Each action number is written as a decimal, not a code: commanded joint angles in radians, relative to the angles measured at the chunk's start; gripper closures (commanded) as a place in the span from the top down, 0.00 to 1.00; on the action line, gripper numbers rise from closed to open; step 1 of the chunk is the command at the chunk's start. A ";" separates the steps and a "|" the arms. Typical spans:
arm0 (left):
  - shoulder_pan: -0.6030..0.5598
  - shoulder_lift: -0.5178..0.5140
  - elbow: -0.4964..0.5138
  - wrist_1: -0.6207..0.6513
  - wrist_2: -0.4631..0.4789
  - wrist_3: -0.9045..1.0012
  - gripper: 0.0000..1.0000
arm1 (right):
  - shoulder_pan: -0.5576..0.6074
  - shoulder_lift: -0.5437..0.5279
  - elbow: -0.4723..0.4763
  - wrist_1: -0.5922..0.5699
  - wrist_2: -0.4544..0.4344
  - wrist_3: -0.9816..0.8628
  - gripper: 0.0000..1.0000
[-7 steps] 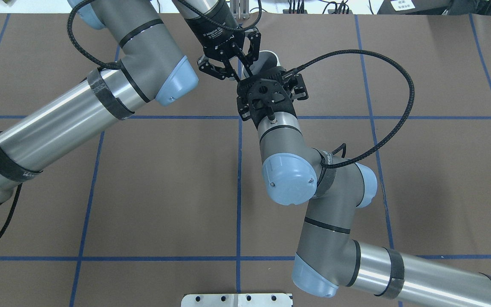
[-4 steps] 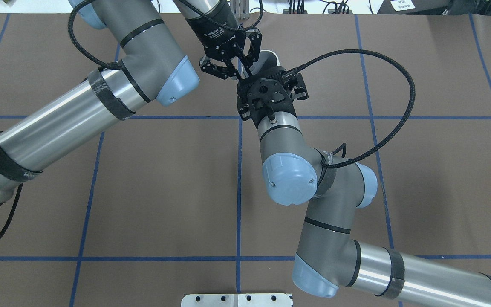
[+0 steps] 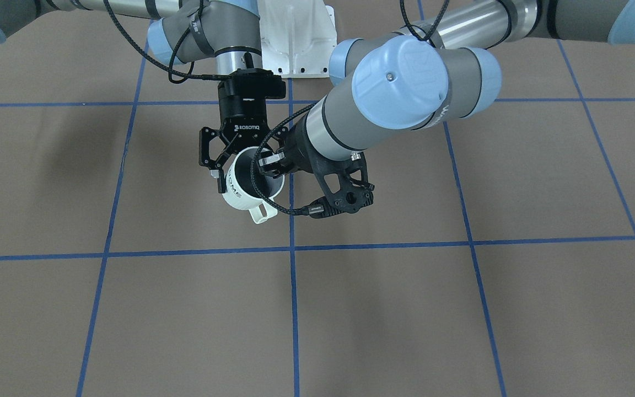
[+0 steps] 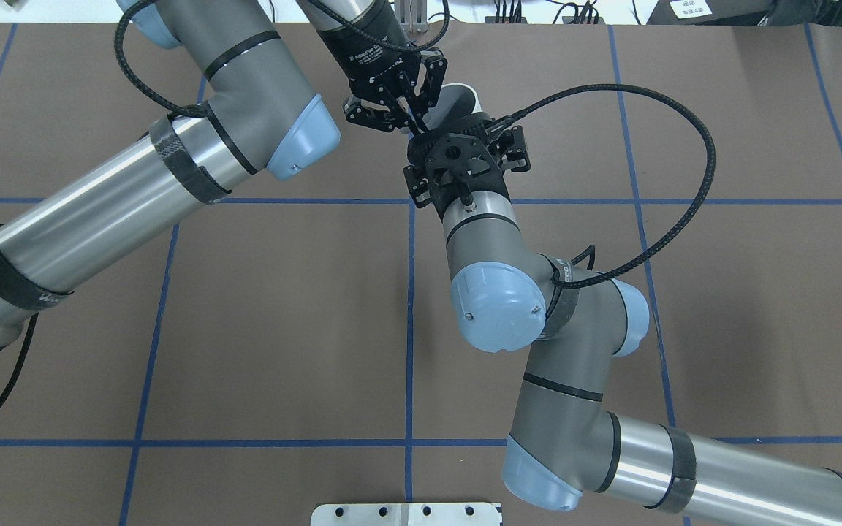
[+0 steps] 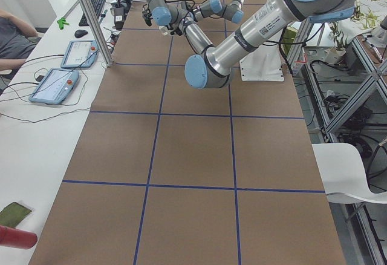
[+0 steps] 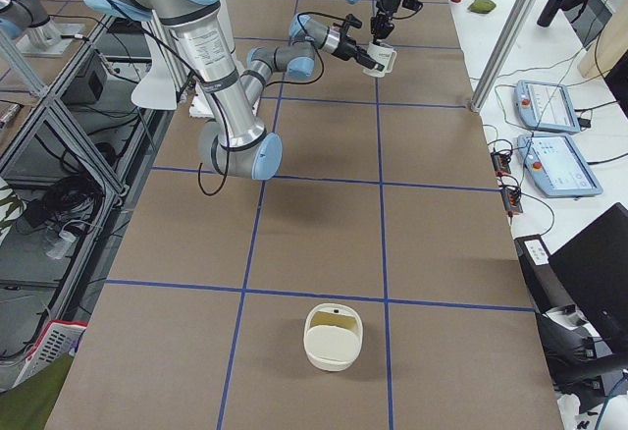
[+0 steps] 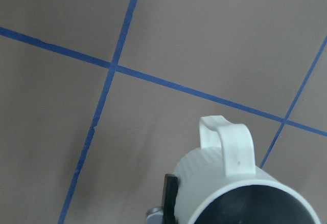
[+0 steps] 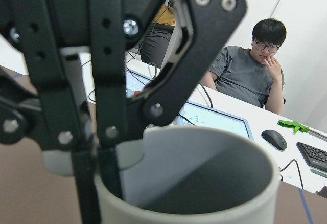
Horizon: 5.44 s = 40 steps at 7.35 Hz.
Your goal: Left arm hands cup to right arm to dump lemon
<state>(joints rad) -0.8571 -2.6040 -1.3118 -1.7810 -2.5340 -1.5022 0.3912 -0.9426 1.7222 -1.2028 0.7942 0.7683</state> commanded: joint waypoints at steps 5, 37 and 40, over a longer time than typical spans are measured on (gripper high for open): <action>-0.074 0.002 -0.001 0.003 -0.037 0.004 0.00 | 0.003 -0.010 0.002 0.006 0.000 0.002 1.00; -0.293 0.989 -0.435 0.106 0.225 0.749 1.00 | 0.845 -0.522 0.138 -0.512 1.413 -0.544 1.00; -0.443 0.954 -0.491 0.106 0.231 0.898 1.00 | 0.925 -0.571 0.140 -0.506 1.502 -0.560 1.00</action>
<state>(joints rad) -1.2392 -1.6319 -1.7932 -1.6753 -2.3029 -0.7103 1.2852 -1.4883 1.8607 -1.7133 2.2667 0.2180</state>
